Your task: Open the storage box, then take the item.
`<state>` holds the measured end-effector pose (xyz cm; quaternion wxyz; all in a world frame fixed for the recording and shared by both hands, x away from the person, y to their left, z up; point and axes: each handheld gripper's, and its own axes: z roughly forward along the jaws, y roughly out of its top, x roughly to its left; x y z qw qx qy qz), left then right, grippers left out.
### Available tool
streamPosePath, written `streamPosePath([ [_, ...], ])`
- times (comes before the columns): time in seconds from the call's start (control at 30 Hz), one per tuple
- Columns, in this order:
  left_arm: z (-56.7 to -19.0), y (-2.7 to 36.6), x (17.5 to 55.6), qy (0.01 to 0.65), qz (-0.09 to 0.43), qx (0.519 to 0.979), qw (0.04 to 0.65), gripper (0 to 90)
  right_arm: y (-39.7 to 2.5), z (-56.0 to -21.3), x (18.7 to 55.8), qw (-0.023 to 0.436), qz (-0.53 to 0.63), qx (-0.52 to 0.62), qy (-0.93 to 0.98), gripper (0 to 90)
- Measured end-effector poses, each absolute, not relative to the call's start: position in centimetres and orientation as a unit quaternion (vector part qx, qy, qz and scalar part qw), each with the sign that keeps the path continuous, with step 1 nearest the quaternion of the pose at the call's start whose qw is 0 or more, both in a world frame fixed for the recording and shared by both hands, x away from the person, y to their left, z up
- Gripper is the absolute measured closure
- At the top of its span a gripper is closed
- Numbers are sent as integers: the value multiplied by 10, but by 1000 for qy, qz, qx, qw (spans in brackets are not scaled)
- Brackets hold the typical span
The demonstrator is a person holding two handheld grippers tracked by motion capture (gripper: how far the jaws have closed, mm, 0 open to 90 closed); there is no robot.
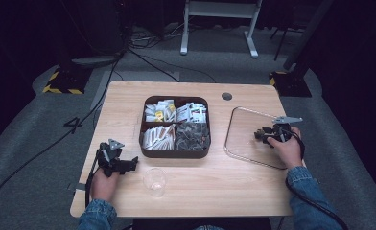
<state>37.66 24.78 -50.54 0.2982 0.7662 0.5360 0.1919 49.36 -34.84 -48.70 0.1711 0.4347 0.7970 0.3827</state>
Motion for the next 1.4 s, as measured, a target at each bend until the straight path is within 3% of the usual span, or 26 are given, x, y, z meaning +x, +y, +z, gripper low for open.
streamPosePath([
  [0.93,-506,248,378,533,191,767,300,0,-347,-452,481,170,447,447,756,398],
  [1.4,-505,248,378,533,191,767,300,1,-318,-413,459,173,483,398,760,398],
])
